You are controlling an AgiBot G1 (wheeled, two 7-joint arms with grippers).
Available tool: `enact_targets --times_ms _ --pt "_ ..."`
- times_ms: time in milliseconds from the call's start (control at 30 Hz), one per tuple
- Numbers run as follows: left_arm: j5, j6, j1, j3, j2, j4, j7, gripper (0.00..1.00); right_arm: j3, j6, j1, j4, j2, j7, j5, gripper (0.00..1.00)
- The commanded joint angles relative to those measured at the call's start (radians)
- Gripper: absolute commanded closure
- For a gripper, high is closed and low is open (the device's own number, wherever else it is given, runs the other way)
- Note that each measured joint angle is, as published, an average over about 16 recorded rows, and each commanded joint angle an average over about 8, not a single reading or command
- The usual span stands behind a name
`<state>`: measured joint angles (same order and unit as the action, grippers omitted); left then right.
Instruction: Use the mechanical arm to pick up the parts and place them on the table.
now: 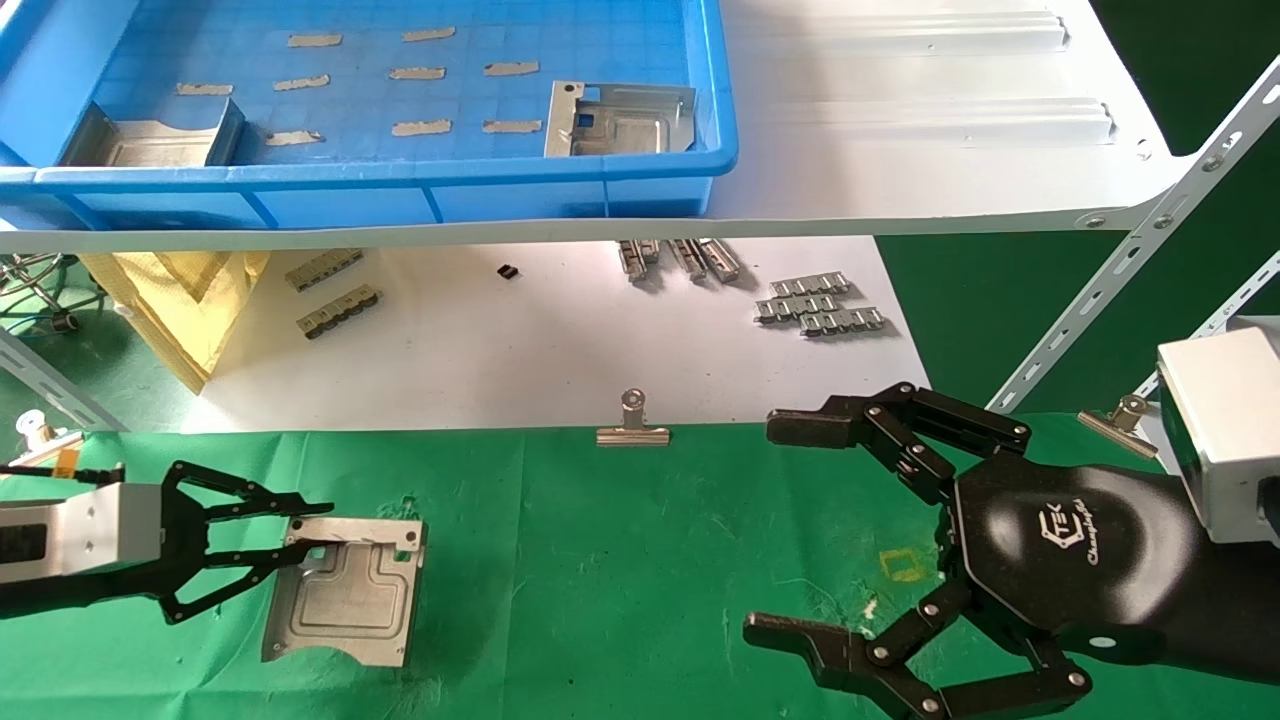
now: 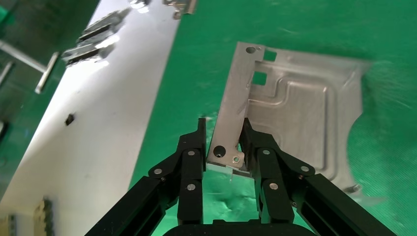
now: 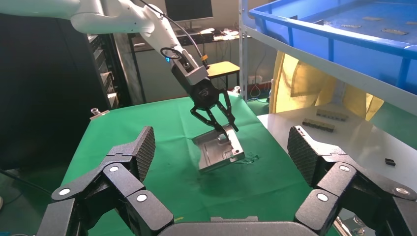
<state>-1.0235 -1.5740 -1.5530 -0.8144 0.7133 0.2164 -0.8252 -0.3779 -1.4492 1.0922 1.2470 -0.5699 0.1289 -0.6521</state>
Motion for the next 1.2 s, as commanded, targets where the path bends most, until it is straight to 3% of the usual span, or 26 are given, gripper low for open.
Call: enact_targets --times_ms 33,333,767,1200 --pt "0.003 0.003 0.004 -0.002 0.005 -0.016 -0.003 0.0 0.0 0.0 0.0 0.0 0.0 0.0 0.0 0.0" --pt "0.043 -0.02 0.016 -0.011 -0.007 -0.013 0.097 0.0 0.0 0.0 0.0 0.0 0.0 0.0 0.0 0.0" --pt "0.276 -0.017 0.075 0.038 -0.052 0.041 0.377 0.0 0.0 0.0 0.0 0.0 0.0 0.0 0.0 0.0" --pt "0.284 -0.015 0.086 0.048 -0.053 0.053 0.39 0.0 0.0 0.0 0.0 0.0 0.0 0.0 0.0 0.0"
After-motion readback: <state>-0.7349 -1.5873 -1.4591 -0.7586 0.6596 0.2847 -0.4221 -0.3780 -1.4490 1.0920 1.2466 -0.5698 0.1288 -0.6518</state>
